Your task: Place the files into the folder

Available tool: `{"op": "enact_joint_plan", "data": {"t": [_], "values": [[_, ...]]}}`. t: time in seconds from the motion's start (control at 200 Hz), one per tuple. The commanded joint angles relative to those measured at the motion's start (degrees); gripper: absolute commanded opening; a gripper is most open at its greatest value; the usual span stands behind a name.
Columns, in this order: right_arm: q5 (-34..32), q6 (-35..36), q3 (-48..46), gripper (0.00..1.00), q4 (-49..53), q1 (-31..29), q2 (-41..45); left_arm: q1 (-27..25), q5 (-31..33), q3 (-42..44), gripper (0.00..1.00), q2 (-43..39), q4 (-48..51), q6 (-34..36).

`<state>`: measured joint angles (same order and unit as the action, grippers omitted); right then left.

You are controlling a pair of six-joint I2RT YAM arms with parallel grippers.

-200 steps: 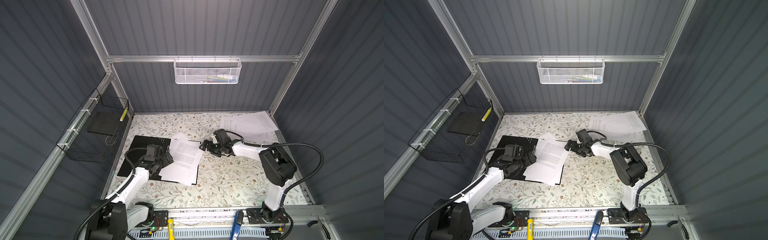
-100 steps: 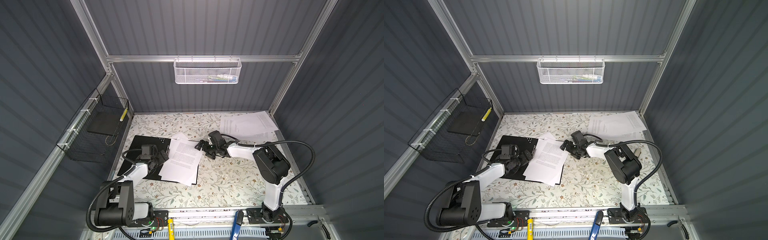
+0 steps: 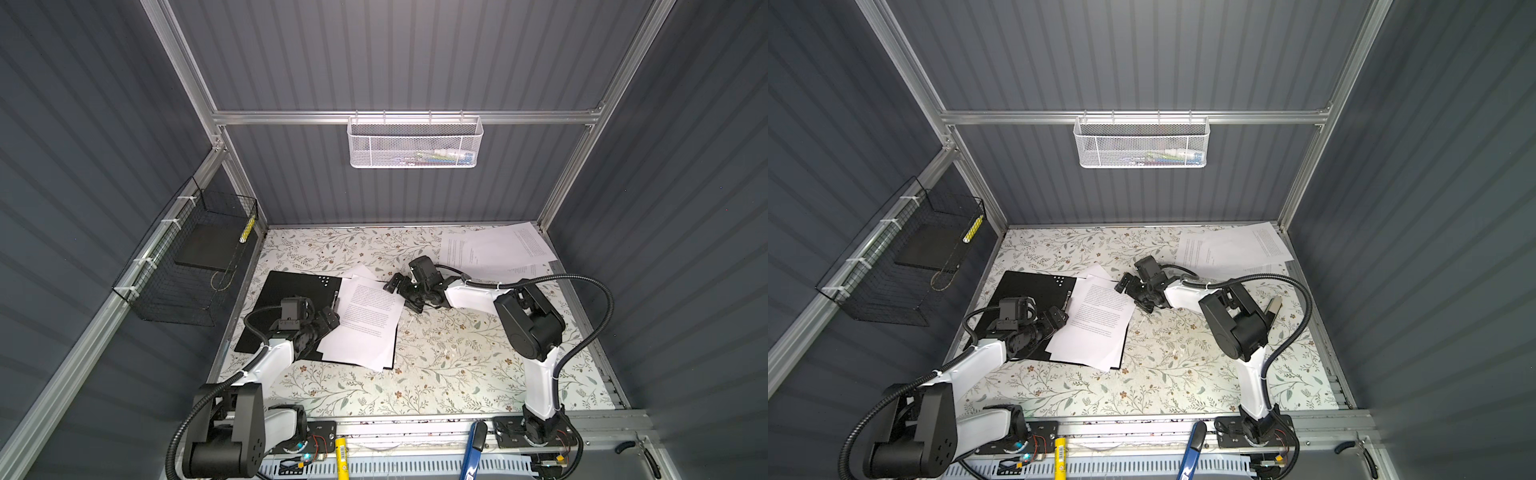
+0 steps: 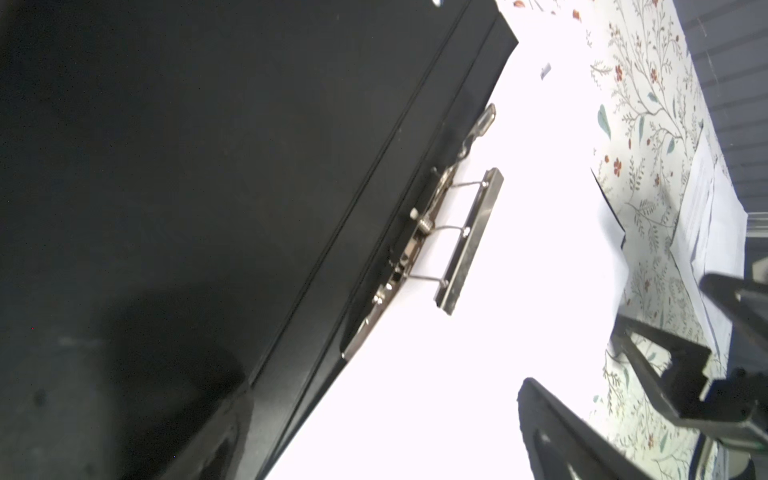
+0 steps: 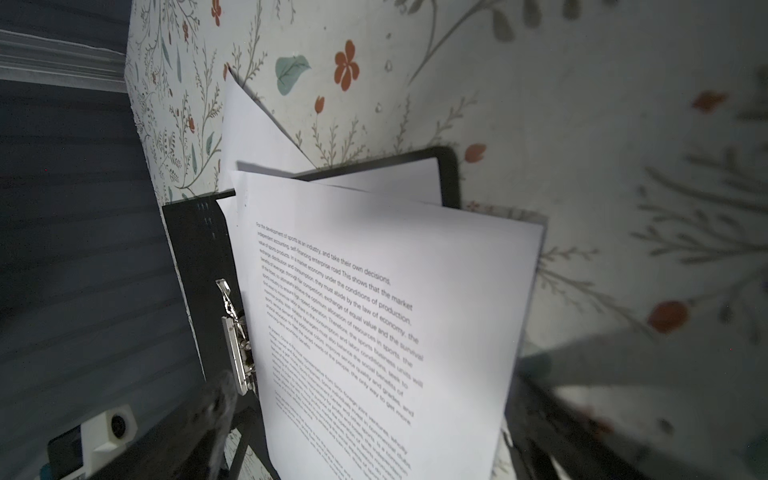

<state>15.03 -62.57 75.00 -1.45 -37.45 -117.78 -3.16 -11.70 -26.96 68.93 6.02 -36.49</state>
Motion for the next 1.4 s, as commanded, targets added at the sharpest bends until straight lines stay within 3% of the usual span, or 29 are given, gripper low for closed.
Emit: {"op": "enact_joint_plan", "data": {"t": [0.0, 0.535, 1.16, 1.281, 1.396], "values": [[-0.2, -0.4, 1.8, 0.99, 2.0, -0.3, -1.4, 0.3, -1.5, 1.0, 1.00, -2.4, 3.5, -0.6], [0.9, 2.0, 9.1, 0.99, 4.4, -0.9, -4.2, 0.3, -2.9, 1.6, 1.00, -6.8, 5.7, -1.3], [-2.5, 0.7, 6.6, 0.99, 4.5, -1.5, -2.7, 0.3, -1.2, -1.5, 1.00, -7.1, 6.8, -1.3], [-5.0, 2.8, 6.9, 0.99, 6.3, -1.4, -2.0, 0.3, -1.4, -3.7, 1.00, -8.1, 8.2, -1.3], [-8.6, 9.0, 8.9, 0.99, 10.6, -1.4, -0.9, 0.3, -2.1, -6.6, 1.00, -9.4, 10.2, 0.0]]}}
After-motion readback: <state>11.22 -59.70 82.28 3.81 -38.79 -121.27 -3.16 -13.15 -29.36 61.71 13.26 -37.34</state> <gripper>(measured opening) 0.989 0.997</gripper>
